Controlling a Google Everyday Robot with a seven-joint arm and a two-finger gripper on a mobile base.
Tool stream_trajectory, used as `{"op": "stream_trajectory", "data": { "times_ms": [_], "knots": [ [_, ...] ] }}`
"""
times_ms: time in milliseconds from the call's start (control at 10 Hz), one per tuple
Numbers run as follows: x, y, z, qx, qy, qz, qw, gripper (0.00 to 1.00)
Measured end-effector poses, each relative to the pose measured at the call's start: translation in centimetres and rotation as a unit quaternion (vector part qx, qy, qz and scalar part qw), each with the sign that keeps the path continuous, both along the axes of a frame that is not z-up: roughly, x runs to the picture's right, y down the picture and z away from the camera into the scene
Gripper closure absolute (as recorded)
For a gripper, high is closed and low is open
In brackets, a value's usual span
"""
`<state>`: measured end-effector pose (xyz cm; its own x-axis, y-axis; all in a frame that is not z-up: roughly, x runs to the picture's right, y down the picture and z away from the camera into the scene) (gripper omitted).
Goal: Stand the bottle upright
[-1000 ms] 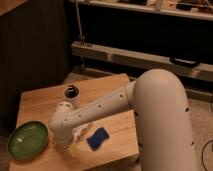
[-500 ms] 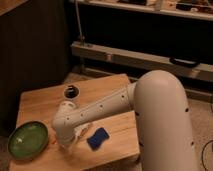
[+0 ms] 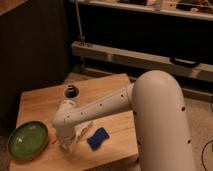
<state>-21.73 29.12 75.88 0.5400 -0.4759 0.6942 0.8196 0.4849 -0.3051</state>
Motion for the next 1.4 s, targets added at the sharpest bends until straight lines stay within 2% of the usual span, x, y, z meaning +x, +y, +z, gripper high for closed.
{"op": "stream_trajectory", "data": {
  "times_ms": [100,200,400,500,1000,1200,1400],
  "knots": [
    [-0.1,0.0,0.1,0.0,0.0,-0.001,1.0,0.44],
    [-0.3,0.0,0.1,0.0,-0.001,-0.002,1.0,0.48],
    [-0.3,-0.1,0.1,0.0,-0.001,-0.001,1.0,0.66],
    [-0.3,-0.2,0.0,0.001,-0.002,0.0,1.0,0.69],
    [-0.3,-0.8,-0.8,0.002,-0.006,0.008,1.0,0.7],
    [0.2,-2.7,-2.6,0.006,-0.006,0.024,0.9997,0.7],
    [0.7,-5.0,-4.8,0.006,-0.014,0.041,0.999,0.82]
  ]
}}
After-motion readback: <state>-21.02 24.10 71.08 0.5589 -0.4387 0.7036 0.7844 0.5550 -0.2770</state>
